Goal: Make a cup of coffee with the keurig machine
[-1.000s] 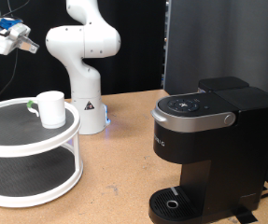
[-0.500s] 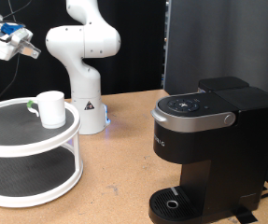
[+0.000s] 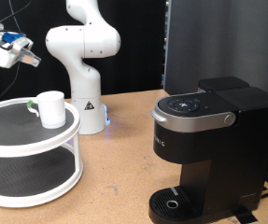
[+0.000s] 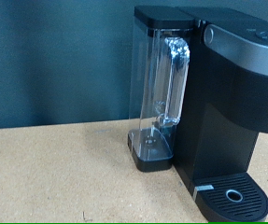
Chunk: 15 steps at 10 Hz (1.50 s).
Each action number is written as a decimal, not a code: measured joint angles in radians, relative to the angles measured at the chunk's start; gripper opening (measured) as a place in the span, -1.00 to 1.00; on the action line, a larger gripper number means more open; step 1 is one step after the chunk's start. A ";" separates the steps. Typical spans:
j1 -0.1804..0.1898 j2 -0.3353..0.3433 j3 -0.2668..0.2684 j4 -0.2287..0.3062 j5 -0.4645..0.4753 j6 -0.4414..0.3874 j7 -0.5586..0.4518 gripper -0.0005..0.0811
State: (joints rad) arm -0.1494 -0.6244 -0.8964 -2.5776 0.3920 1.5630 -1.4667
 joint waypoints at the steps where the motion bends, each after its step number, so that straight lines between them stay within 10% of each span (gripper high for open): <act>1: 0.000 0.009 -0.006 -0.004 -0.009 0.014 -0.020 -0.98; 7: 0.000 0.061 -0.017 -0.029 -0.022 0.075 -0.082 -0.70; 12: 0.000 0.080 -0.021 -0.060 -0.023 0.146 -0.117 0.83; 15: 0.000 0.085 -0.027 -0.089 -0.035 0.197 -0.145 0.96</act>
State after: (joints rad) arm -0.1493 -0.5390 -0.9238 -2.6661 0.3566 1.7604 -1.6120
